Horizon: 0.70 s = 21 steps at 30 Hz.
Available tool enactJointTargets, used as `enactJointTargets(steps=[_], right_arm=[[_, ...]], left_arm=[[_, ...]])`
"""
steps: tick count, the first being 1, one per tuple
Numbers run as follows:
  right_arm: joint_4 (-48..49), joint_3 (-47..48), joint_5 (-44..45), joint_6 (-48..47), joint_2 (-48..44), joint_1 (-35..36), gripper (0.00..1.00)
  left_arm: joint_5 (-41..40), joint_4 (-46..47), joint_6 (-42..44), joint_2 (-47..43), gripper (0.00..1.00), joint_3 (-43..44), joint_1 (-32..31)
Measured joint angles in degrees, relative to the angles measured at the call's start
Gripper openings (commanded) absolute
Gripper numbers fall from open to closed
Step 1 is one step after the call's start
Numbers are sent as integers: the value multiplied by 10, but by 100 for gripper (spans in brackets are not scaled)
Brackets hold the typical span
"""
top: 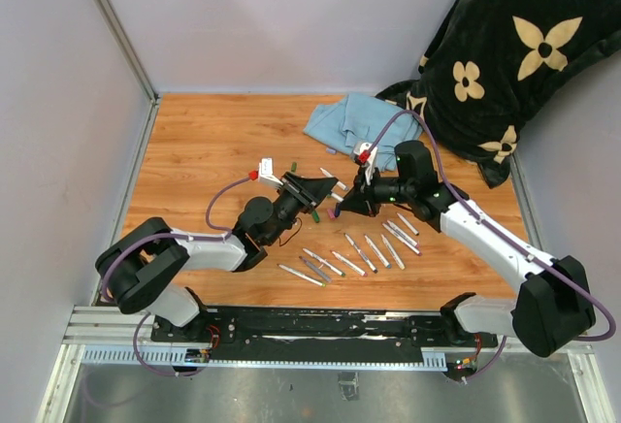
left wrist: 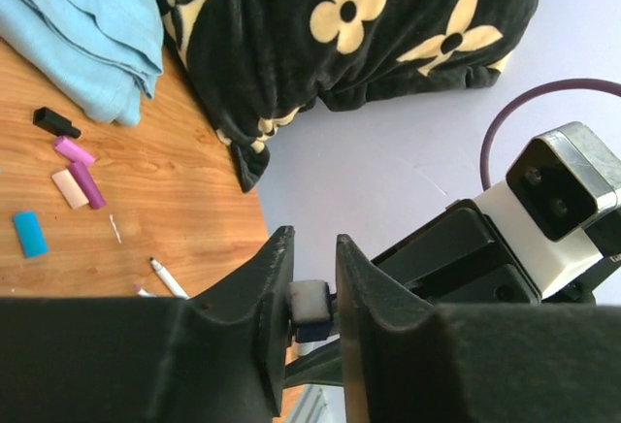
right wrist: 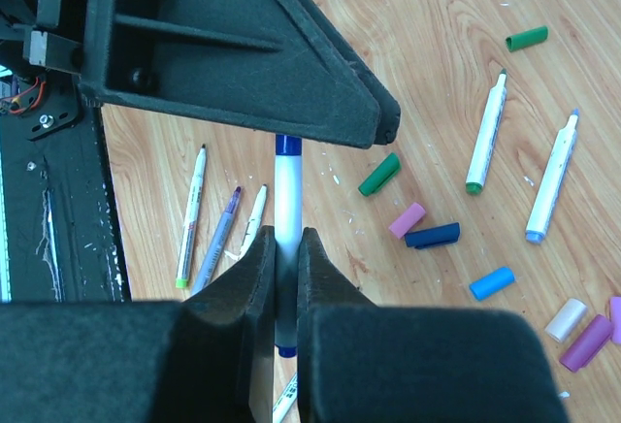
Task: Open the pen caps
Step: Open the pen cap from the pen, then place the pen at the center of the board.
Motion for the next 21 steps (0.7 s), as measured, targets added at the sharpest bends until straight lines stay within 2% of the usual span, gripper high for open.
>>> enactJointTargets(steps=[4,10,12,16,21], right_arm=[[2,0,3,0,2,0,1],[0,0,2,-3,5,0,1],[4,0,1,-4,5,0,1],[61,0,-2,-3,12,1,1],[33,-15,-13,-5,16,1,1]], left_arm=[[-7,-6,2,4,2,0,0],[-9,-6,2,6,0,0,4],[13,-21,3,-1,0,3,18],[101,-75,13,-27,0,33,75],[90,-90,-1,-56,0,80,209]])
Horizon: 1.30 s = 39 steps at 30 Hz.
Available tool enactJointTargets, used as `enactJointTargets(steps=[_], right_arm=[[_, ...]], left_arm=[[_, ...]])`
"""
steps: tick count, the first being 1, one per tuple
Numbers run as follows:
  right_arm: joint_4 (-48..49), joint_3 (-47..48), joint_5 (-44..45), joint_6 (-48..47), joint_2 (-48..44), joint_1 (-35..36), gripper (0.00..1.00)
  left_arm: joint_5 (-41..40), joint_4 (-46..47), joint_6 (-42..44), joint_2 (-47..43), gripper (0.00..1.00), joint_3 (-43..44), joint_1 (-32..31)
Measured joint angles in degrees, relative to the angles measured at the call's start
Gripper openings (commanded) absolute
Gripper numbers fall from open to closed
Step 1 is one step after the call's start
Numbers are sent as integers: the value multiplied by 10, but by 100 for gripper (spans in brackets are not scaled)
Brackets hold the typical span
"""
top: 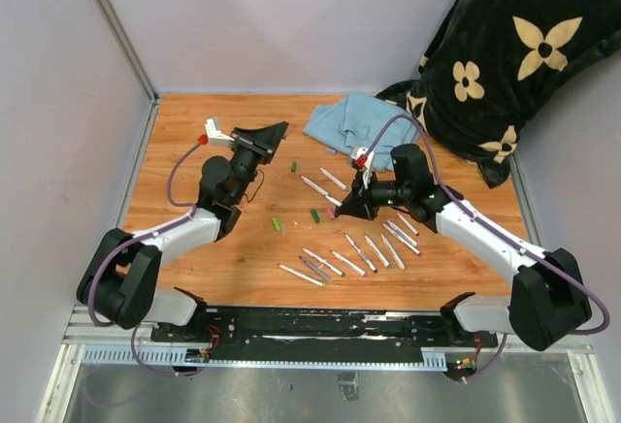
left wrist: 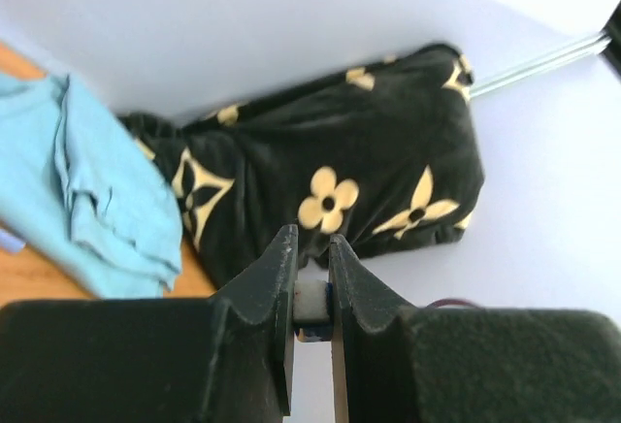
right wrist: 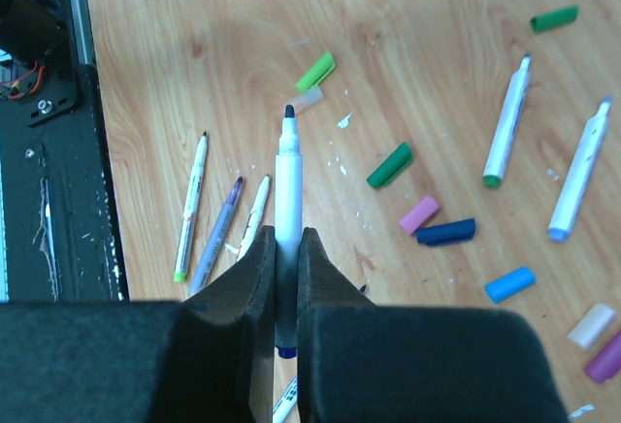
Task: Open the pen caps
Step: Place the pen at the center of the board, then place the pen cap at the center of the board.
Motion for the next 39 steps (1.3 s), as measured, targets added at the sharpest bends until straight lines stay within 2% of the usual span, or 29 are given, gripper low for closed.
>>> enactJointTargets(steps=[5,8,10,14,18,21,25,31,35,39], right_arm=[[-12,-8,2,4,19,1,1],[-11,-8,14,9,31,1,1],[-12,-3,29,15,52,2,1],[-32,57,78,33,138,20,1],[-47,162,117,62,244,56,2],[-64,246,147,81,318,76,2],[-91,331,179,95,397,86,4],[-136,388,215,99,476,86,6],[-155,409,227,101,503,86,11],[-163,419,240,101,506,86,18]], left_arm=[[-7,-5,-10,-41,0,2,26],[6,-38,-2,-60,0,-11,35],[10,-90,11,-69,0,-21,45],[3,-277,43,-58,0,-5,65],[3,-426,80,11,0,56,88],[3,-490,107,66,0,101,94],[5,-534,132,129,0,144,96],[19,-567,154,226,3,221,96],[23,-576,160,256,12,237,96],[27,-579,161,272,26,242,96]])
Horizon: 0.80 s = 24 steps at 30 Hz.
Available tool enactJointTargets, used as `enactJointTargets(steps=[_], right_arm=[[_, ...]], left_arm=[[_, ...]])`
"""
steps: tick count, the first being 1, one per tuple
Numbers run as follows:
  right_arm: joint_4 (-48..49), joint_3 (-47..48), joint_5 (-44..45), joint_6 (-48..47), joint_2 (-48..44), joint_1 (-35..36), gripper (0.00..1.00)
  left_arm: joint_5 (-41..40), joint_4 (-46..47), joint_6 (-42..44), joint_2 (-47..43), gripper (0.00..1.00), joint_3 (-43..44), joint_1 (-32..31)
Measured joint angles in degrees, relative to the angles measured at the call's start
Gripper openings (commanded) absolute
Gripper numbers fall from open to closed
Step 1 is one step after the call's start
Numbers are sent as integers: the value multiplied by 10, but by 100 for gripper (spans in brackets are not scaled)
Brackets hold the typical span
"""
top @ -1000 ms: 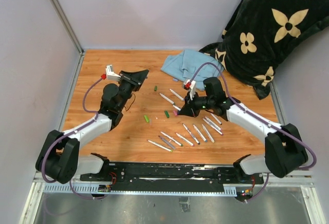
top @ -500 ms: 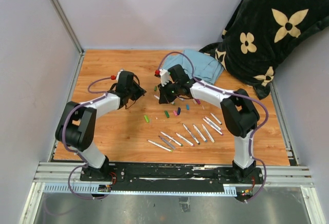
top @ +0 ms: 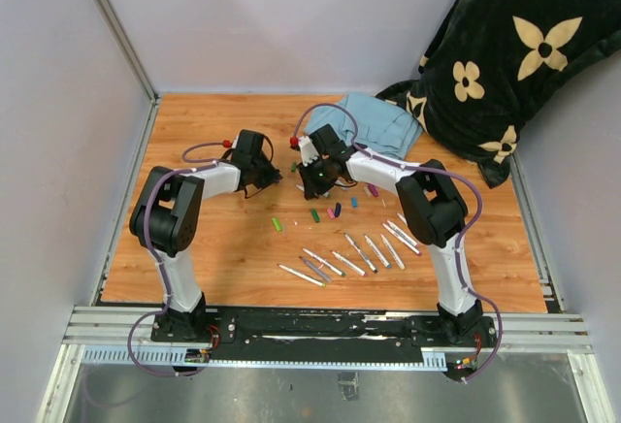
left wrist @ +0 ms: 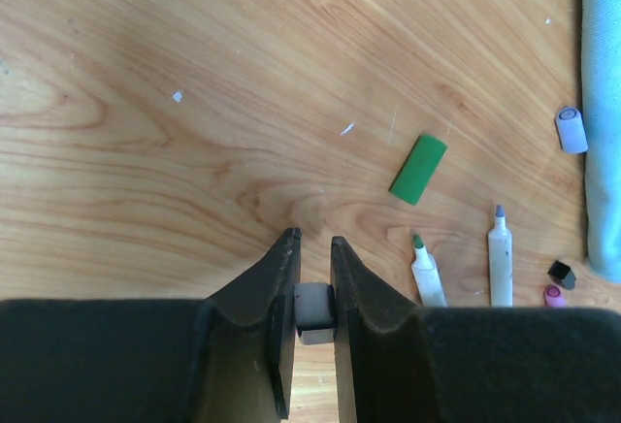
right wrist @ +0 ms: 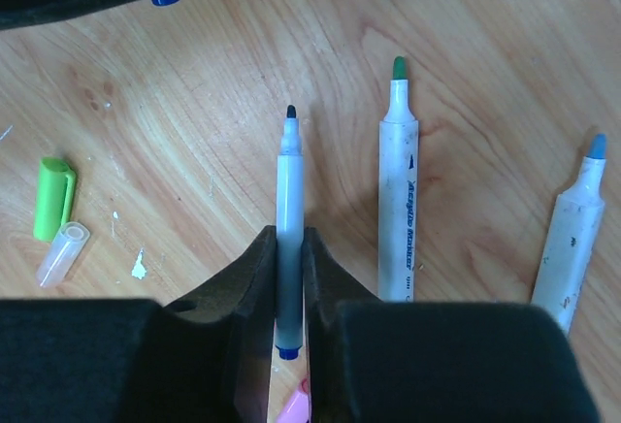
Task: Open the pen caps
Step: Place the pen cap at the center of the board, then reset both arms
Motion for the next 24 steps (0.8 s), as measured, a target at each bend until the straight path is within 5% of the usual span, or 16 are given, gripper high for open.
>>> enactJointTargets(steps=[4,16,22,24], right_arm=[[-4,3,8,0,0,0,27],[-30,5,16,-26,-19,0,31],[-52,-22,-12,-87,-144,-4,40],[-59,-46,-30,-118,-218,-8,47]], left_arm=[[3,-9,2,7,32,12,0],[-3,-30,4,-2,40,18,0],[-29,-74,45,-87,58,17,0],[-22,-73,73,-141,72,16,0]])
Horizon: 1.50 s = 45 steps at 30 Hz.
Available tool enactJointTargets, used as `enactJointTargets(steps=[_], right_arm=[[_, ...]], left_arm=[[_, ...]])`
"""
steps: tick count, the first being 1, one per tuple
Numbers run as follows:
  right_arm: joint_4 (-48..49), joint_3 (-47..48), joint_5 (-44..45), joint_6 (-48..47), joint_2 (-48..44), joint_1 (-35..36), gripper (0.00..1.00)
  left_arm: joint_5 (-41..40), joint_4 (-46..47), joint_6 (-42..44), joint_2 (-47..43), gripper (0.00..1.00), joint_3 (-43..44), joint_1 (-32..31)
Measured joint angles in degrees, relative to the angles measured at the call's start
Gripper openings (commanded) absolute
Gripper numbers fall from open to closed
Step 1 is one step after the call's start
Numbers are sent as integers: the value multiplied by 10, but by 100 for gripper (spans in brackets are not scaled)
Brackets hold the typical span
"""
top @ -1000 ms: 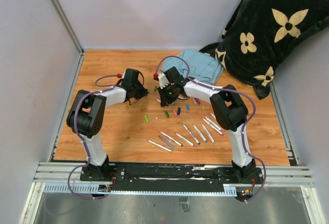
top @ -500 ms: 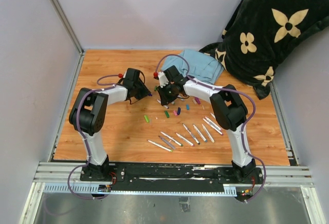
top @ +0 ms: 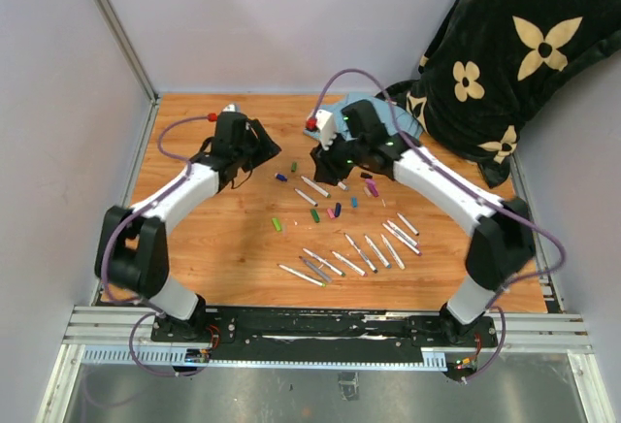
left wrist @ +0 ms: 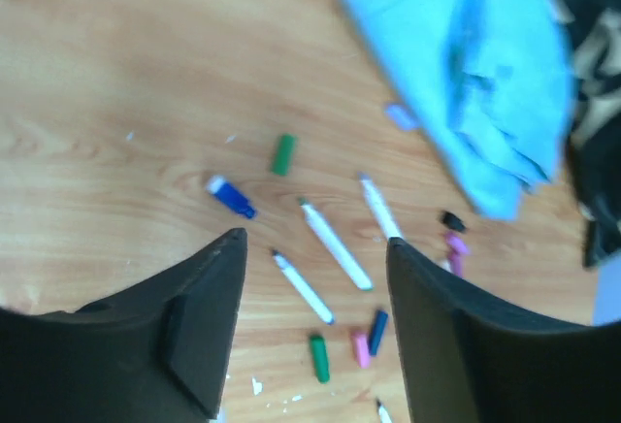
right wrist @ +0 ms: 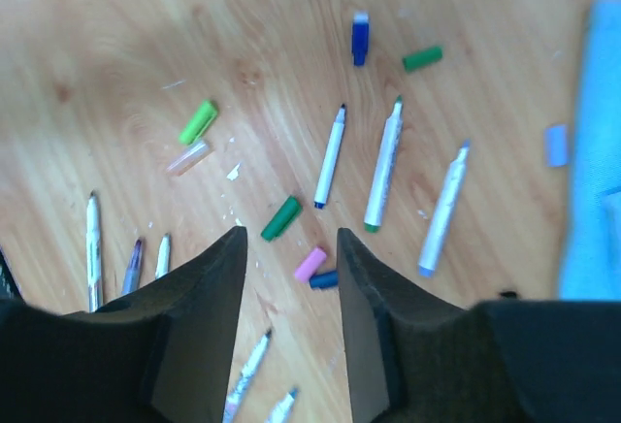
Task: Open the pen caps
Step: Reset both arms
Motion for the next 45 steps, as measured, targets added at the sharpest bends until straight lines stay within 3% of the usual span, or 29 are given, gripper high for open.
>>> enactJointTargets(steps=[4,7,11,16,28,38,45], right_arm=[[-11,-63,-26,-74,-165,-29,71],[-27,-97,-24,-123,-268,-61,99],[-49,-120,-16,-186,-376,-109,98],[-95,-95,5,-200,-437,-183,98],[-179,86,56,-102,-436,-213,98],[-201,110,144,2,-437,-214,98],[-211,113,171,25,-442,-214,98]], left_arm=[[65,50,74,-136,93,-24,0],[110,80,121,-229,99,-43,0],[146,82,167,-308,99,-31,0],[188,44,202,-339,99,44,0],[238,-83,254,-356,99,225,0],[252,-133,262,-363,99,233,0],[268,-130,257,-363,99,227,0]])
